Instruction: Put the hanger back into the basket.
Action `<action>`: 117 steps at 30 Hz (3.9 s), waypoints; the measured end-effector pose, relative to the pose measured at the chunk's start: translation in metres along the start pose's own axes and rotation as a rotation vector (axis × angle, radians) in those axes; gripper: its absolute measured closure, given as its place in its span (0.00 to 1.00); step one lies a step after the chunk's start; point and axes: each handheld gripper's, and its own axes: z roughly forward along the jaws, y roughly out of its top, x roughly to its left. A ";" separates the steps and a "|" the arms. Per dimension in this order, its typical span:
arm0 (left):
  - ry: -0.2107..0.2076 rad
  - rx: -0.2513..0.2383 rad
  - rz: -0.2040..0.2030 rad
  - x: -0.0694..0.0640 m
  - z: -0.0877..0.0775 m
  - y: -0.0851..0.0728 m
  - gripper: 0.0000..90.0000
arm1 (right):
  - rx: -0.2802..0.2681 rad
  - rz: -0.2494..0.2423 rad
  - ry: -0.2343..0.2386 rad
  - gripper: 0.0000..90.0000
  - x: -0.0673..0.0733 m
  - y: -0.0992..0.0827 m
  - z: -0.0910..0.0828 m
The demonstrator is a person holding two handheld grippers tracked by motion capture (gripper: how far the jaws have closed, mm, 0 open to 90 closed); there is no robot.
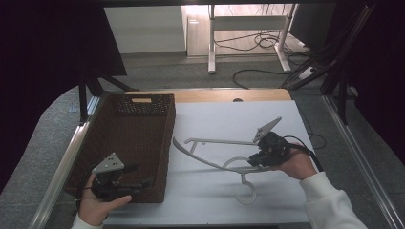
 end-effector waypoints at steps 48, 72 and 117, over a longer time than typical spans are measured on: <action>-0.088 -0.029 0.065 -0.040 0.035 0.031 0.28 | -0.697 0.742 0.382 0.90 -0.031 0.035 0.028; -0.326 -0.112 0.010 -0.074 0.130 0.089 0.44 | -0.811 0.822 0.516 0.90 -0.018 0.041 0.027; -0.503 -0.192 -0.139 -0.058 0.149 0.095 0.92 | -0.765 0.704 0.418 0.42 -0.015 0.021 0.000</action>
